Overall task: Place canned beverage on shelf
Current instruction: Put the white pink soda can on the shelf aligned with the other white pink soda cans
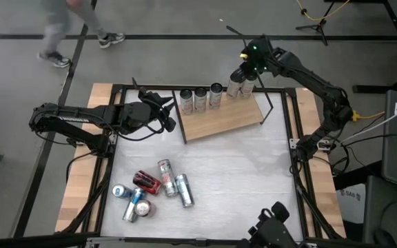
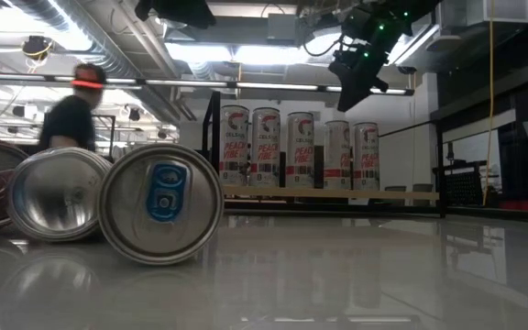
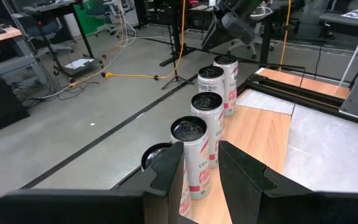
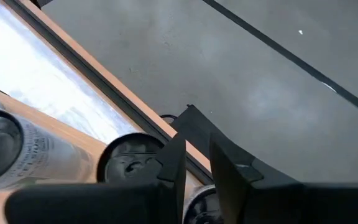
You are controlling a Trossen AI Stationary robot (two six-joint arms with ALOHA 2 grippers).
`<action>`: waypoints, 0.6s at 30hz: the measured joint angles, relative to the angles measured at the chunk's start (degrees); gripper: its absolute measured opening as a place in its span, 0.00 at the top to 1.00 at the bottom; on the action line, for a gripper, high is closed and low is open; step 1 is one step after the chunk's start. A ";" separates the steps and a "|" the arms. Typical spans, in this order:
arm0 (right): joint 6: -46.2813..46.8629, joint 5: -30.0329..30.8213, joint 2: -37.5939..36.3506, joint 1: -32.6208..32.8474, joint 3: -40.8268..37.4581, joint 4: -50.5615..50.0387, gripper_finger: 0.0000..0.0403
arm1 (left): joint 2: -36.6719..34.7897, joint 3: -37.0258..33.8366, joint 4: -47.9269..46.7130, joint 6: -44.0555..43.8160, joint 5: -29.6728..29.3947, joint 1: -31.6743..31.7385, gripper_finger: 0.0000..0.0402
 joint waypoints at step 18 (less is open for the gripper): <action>-2.43 -11.97 2.62 -3.55 0.00 3.03 0.84 | 0.00 0.00 0.00 -0.11 -0.01 0.00 0.77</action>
